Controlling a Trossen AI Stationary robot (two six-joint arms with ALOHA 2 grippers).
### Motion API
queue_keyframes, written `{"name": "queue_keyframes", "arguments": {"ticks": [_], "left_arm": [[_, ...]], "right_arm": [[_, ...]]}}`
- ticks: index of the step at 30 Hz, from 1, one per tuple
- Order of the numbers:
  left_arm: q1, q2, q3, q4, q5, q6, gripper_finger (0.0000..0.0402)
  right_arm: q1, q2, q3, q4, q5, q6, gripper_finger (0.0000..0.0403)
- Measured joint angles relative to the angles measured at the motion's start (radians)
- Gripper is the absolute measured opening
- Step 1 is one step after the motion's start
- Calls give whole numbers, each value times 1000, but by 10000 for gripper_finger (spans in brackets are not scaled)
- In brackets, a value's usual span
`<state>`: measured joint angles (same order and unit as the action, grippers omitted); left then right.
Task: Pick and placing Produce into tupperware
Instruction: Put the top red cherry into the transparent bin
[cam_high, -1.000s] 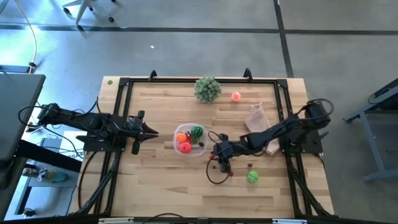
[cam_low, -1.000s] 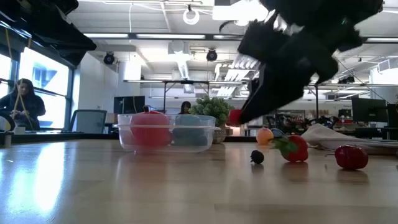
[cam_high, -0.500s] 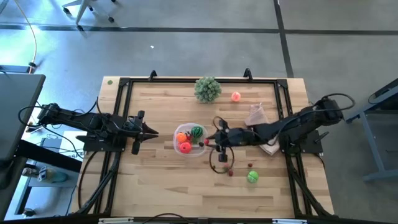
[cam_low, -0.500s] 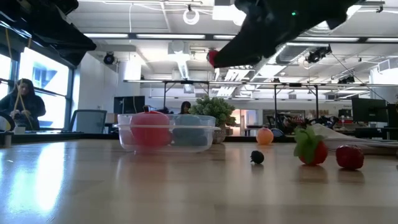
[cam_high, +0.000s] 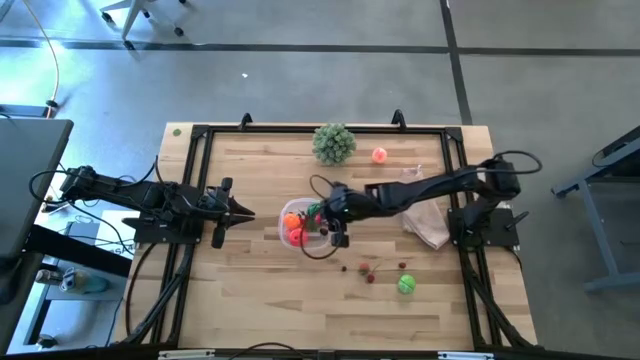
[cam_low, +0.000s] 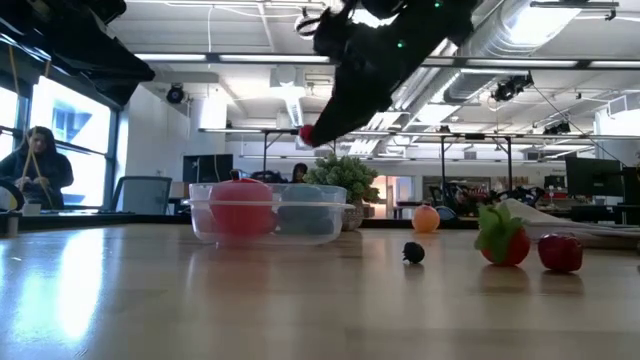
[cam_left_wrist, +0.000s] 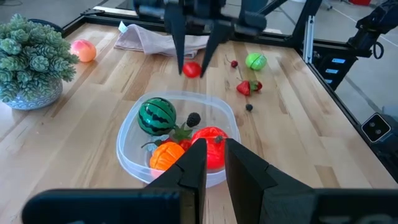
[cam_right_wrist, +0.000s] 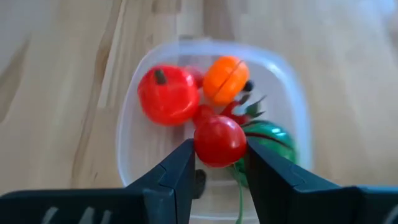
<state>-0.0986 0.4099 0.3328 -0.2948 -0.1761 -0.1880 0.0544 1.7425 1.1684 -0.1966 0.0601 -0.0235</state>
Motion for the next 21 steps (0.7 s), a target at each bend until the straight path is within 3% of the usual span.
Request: {"name": "queue_keyframes", "arguments": {"ticks": [11,21], "left_arm": [[0,0,0,0,0,0,46],[0,0,0,0,0,0,46]], "right_arm": [[-2,197,153,-112,-77,-38,116],[-2,241,186,-154,-88,-45,116]]}}
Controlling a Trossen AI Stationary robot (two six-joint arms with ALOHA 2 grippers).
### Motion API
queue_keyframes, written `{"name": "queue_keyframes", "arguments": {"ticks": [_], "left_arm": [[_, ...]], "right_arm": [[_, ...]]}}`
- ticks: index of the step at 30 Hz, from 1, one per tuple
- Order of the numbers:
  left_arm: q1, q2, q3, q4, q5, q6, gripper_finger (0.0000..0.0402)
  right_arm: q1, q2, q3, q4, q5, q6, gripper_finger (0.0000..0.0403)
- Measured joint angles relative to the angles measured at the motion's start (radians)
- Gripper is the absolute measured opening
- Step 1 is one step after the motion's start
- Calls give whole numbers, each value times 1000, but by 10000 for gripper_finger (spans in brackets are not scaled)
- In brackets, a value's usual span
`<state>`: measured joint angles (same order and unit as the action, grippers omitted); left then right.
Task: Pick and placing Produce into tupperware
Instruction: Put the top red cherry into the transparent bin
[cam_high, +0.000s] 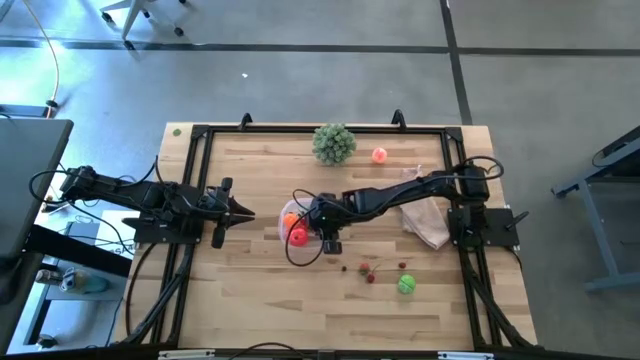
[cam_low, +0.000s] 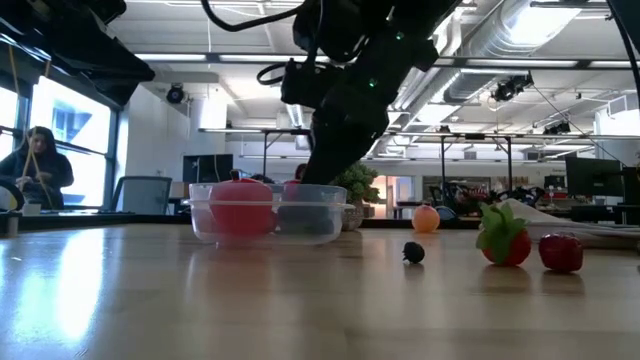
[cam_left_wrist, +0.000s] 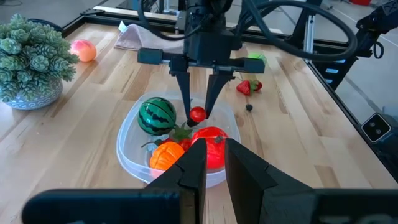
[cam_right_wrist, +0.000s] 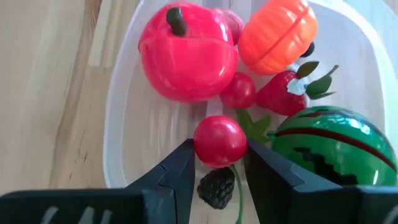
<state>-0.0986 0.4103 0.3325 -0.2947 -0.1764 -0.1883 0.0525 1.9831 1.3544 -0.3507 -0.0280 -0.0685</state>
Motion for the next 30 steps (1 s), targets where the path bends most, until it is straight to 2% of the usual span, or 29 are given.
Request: {"name": "queue_keyframes", "arguments": {"ticks": [22,30], "left_arm": [[0,0,0,0,0,0,46],[0,0,0,0,0,0,46]], "right_arm": [[-13,0,-1,-15,-11,0,121],[-13,-1,-1,-15,-6,8,158]]}}
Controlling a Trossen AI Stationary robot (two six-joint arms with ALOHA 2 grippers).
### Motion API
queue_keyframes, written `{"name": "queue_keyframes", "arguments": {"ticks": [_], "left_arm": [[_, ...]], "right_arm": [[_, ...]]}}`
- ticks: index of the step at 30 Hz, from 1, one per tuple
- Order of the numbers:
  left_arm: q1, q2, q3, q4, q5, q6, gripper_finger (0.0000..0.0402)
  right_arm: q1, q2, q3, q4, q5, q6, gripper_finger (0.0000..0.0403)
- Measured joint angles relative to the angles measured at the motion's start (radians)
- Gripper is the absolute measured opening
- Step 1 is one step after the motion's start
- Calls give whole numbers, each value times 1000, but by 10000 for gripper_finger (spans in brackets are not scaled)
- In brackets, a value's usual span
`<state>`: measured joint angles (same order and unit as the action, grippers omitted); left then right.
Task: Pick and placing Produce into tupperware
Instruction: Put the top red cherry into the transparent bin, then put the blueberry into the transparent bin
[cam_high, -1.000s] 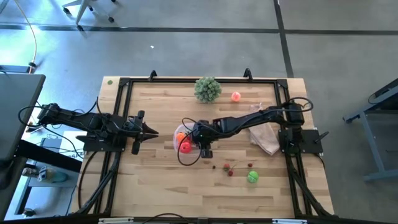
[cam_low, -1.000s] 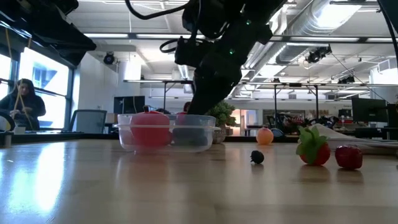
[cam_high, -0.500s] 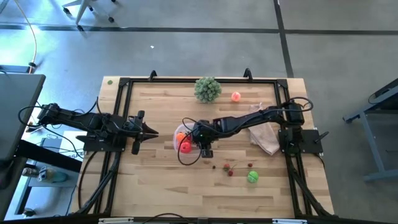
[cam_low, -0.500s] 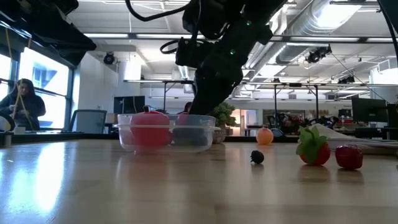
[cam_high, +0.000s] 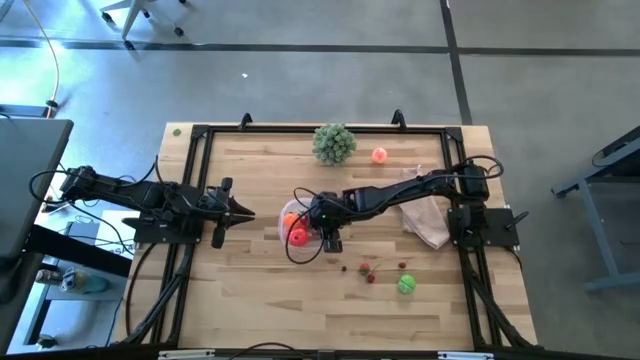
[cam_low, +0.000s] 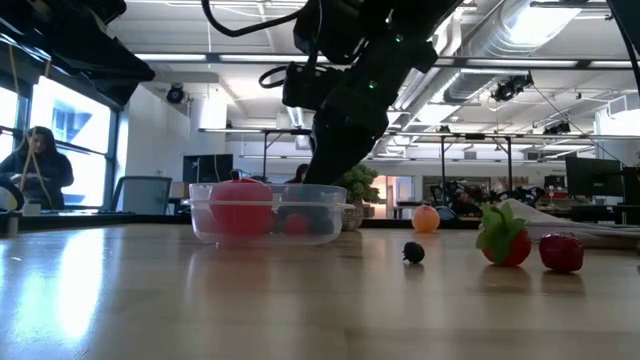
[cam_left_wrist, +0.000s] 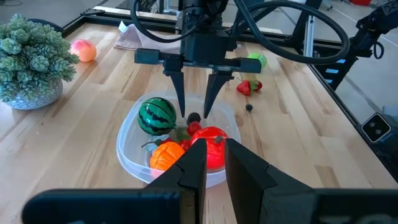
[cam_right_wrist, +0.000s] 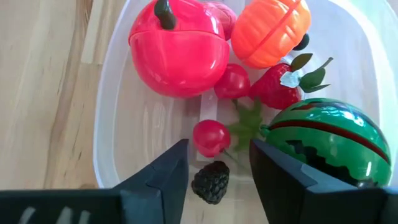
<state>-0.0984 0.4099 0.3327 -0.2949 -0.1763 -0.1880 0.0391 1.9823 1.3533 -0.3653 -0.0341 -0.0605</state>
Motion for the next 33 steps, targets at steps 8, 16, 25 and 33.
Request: {"name": "queue_keyframes", "arguments": {"ticks": [8,16,25,33], "left_arm": [[0,0,0,0,0,0,46],[0,0,0,0,0,0,46],[0,0,0,0,0,0,46],[0,0,0,0,0,0,46]], "right_arm": [[1,-9,14,-15,7,-9,172],[30,-67,154,-259,27,-7,159],[117,-265,125,-419,147,127,150],[255,-401,-168,-88,177,210,150]]}}
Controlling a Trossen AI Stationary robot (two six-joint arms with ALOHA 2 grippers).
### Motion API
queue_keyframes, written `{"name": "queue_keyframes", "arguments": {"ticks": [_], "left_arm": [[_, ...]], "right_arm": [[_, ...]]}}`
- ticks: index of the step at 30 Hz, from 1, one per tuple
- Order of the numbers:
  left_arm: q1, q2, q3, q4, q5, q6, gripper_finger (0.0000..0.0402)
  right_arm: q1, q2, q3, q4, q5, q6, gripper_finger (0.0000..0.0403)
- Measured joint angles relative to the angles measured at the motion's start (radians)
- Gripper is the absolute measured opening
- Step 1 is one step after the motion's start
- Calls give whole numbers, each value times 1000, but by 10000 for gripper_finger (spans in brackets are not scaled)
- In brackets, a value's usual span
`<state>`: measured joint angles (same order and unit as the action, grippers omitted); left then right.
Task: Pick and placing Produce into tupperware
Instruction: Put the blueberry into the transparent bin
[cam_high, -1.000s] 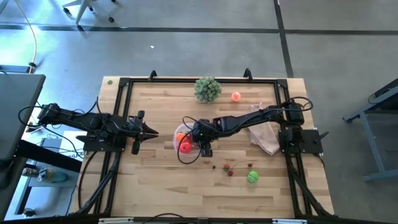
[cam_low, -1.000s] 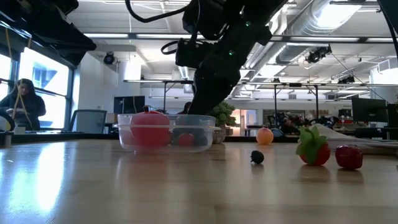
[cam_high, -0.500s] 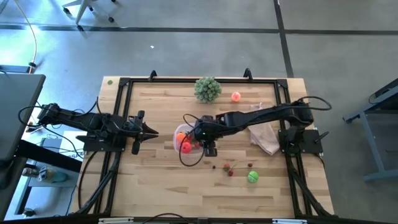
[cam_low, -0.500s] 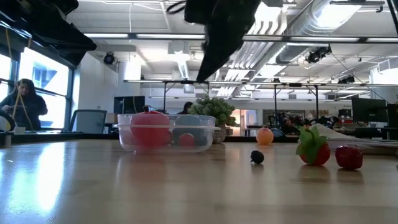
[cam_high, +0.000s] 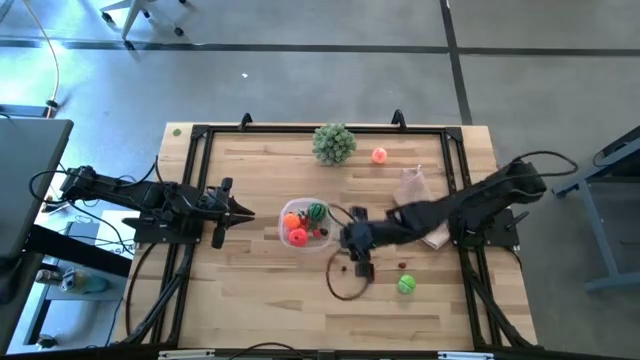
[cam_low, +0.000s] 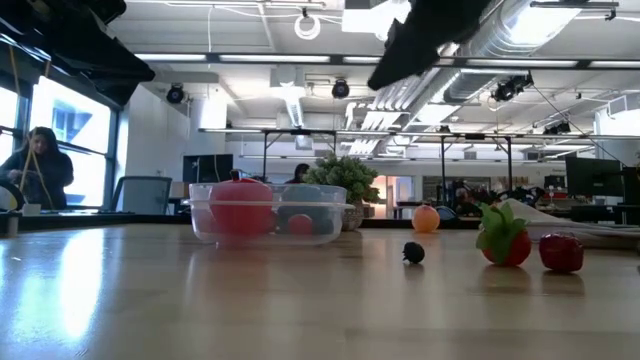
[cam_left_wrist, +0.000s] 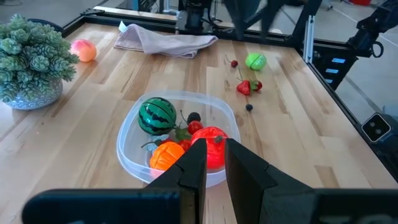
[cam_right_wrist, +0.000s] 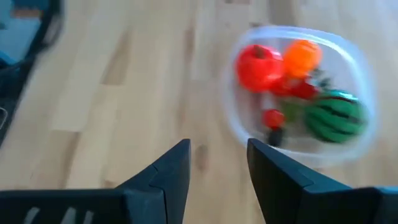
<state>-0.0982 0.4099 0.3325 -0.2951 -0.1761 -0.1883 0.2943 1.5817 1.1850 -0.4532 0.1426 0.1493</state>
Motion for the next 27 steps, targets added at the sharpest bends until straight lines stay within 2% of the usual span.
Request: {"name": "queue_keyframes", "arguments": {"ticks": [3,6,12,20,27], "left_arm": [[0,0,0,0,0,0,46],[0,0,0,0,0,0,46],[0,0,0,0,0,0,46],[0,0,0,0,0,0,46],[0,0,0,0,0,0,46]], "right_arm": [[50,-21,-155,200,39,40,150],[81,-24,-265,300,96,94,150],[91,-19,-397,543,55,115,150],[119,7,-431,589,131,185,150],[140,134,-362,573,150,235,150]]}}
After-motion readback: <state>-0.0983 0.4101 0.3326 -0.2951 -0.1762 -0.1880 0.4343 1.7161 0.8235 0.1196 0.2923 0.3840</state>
